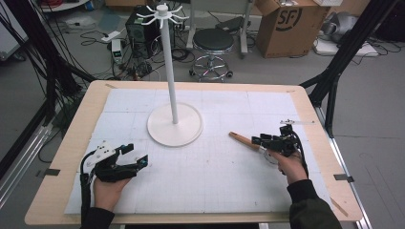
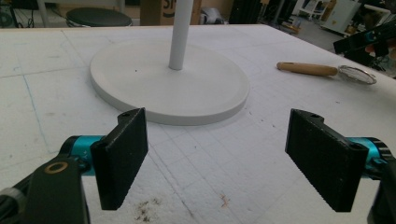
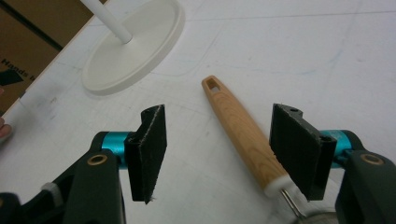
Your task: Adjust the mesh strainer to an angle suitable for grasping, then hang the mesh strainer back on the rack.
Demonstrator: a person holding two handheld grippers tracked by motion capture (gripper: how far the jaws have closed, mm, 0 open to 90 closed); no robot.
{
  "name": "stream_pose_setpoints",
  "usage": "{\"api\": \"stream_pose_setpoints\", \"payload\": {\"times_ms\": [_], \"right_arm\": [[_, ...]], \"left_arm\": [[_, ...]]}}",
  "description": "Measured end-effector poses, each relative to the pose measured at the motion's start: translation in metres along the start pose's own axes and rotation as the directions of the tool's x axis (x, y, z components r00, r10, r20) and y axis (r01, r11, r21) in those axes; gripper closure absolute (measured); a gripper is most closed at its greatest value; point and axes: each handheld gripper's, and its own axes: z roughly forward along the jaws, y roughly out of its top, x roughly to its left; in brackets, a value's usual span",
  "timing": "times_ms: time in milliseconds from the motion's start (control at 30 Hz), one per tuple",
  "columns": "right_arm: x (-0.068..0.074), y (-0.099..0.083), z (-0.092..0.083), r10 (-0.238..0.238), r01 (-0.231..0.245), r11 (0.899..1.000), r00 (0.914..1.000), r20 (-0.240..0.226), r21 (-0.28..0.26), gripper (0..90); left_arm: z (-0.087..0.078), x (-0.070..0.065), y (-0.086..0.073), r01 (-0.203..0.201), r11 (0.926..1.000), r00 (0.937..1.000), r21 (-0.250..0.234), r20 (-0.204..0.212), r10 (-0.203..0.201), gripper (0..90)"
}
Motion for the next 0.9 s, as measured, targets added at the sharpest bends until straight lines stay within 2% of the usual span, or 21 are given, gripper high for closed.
{"api": "stream_pose_setpoints", "payload": {"times_ms": [200,467,767,900], "right_arm": [[-0.006,-0.003,-0.004,-0.01,0.01,1.0,0.9999,0.006,0.01,36.2],[-0.009,-0.003,0.007,-0.03,0.03,0.999,0.9996,0.003,0.043,36.6],[-0.02,-0.005,0.025,-0.034,0.032,0.99,0.9994,0.005,0.14,39.7],[-0.017,-0.007,0.03,-0.08,0.074,0.983,0.9965,0.024,0.171,41.3]], "left_arm": [[0.0,0.0,0.0,-0.005,1.0,1.0,0.007,-0.004,0.005,21.7],[-0.003,0.001,-0.001,-0.003,1.0,0.9999,0.003,-0.016,0.003,21.7],[-0.005,0.003,-0.002,0.001,1.0,0.9998,0.001,-0.019,-0.001,21.7],[-0.005,0.002,-0.002,0.001,1.0,0.9999,0.003,-0.016,-0.001,21.7]]}}
